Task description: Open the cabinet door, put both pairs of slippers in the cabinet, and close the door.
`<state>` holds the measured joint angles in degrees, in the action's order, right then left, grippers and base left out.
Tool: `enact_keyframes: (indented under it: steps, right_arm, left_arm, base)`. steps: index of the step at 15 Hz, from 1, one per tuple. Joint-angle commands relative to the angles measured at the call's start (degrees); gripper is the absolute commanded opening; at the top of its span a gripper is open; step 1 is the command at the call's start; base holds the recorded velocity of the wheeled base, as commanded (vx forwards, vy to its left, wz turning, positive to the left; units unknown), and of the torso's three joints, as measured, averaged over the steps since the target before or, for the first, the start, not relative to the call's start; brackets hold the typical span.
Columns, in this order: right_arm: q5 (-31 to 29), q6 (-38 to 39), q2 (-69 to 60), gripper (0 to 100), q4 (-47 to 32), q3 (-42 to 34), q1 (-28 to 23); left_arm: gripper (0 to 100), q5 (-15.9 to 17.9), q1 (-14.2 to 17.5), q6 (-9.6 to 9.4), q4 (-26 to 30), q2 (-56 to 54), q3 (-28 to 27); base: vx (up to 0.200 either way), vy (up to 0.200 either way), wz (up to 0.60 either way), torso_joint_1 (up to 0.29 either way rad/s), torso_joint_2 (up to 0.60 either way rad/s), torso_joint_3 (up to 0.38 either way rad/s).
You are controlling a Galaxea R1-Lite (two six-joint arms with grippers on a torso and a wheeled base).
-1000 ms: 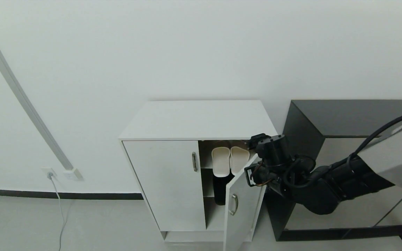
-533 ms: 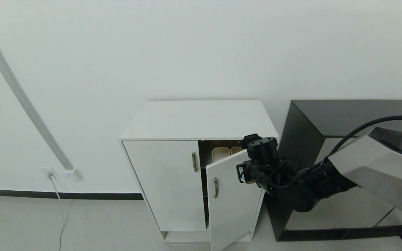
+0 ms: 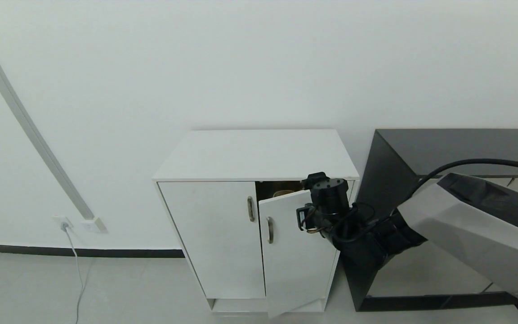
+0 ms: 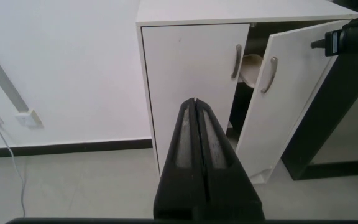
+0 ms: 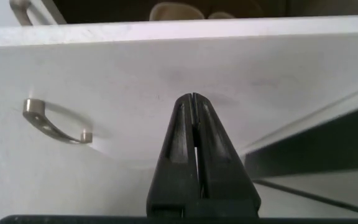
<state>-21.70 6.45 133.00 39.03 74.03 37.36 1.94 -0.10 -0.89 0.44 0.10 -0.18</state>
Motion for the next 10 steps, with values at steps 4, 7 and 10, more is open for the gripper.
enact_keyframes:
  steps: [4, 7, 10]
  right_arm:
    - [0.08, 0.14, 4.02, 0, 2.54, 3.31, -0.71]
    - [0.08, 0.14, 5.60, 0, 2.63, 5.77, -1.68]
    - [0.08, 0.23, 7.10, 0, 2.63, 7.97, -2.56]
  left_arm:
    - [0, 0.00, 0.01, 0.01, 0.00, 0.08, 0.01]
    - [0, 0.00, 0.01, 0.01, 0.00, 0.08, 0.01]
    - [0, 0.00, 0.01, 0.01, 0.00, 0.08, 0.01]
  base:
    - [0.000, 0.000, 0.00, 0.000, 0.00, 0.000]
    - [0.000, 0.000, 0.00, 0.000, 0.00, 0.000]
    - [0.000, 0.000, 0.00, 0.000, 0.00, 0.000]
